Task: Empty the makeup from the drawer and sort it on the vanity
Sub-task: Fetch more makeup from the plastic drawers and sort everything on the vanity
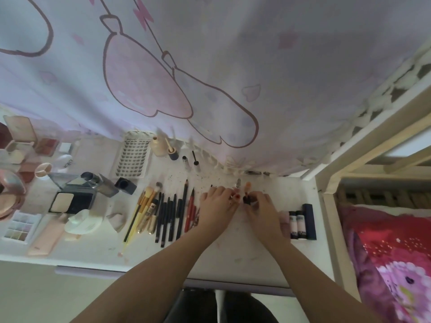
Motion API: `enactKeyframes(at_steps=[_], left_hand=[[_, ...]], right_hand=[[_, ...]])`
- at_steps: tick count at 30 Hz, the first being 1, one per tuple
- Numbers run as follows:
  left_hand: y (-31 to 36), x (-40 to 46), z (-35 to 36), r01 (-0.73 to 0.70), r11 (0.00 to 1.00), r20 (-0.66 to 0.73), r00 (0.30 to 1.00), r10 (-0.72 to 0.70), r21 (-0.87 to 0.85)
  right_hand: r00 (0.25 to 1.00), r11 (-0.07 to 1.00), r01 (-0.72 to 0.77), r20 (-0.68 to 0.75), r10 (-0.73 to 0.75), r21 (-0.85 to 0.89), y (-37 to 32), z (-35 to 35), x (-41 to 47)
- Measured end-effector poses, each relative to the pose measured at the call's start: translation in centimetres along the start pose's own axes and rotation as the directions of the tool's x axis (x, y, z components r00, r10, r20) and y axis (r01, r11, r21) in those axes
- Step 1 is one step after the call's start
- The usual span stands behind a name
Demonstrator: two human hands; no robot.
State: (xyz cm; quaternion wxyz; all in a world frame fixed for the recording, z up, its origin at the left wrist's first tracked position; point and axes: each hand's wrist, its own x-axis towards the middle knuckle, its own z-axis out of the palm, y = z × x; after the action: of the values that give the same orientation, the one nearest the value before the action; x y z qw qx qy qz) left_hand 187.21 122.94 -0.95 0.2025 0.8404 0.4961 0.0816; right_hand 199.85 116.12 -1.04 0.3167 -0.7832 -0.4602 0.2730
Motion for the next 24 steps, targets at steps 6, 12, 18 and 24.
enactKeyframes(at_steps=[6,12,18,24], left_hand=[[-0.2,0.2,0.3,-0.043,0.998,0.029,0.999,0.042,0.051],[-0.2,-0.2,-0.1,-0.023,0.999,0.062,0.998,0.021,0.043],[0.4,-3.1,-1.7,-0.028,0.996,-0.134,0.991,0.018,-0.079],[7.4,-4.9,0.3,-0.289,0.944,0.002,0.956,0.293,-0.158]], right_hand=[[0.999,0.992,0.035,0.006,-0.034,-0.123,0.4,0.8,0.2],[0.999,0.994,-0.040,0.027,0.043,-0.098,-0.4,0.2,0.0],[0.990,0.988,-0.139,0.020,0.140,-0.064,0.3,-5.2,0.6],[0.933,0.902,-0.205,0.203,0.298,-0.381,1.5,-9.3,1.6]])
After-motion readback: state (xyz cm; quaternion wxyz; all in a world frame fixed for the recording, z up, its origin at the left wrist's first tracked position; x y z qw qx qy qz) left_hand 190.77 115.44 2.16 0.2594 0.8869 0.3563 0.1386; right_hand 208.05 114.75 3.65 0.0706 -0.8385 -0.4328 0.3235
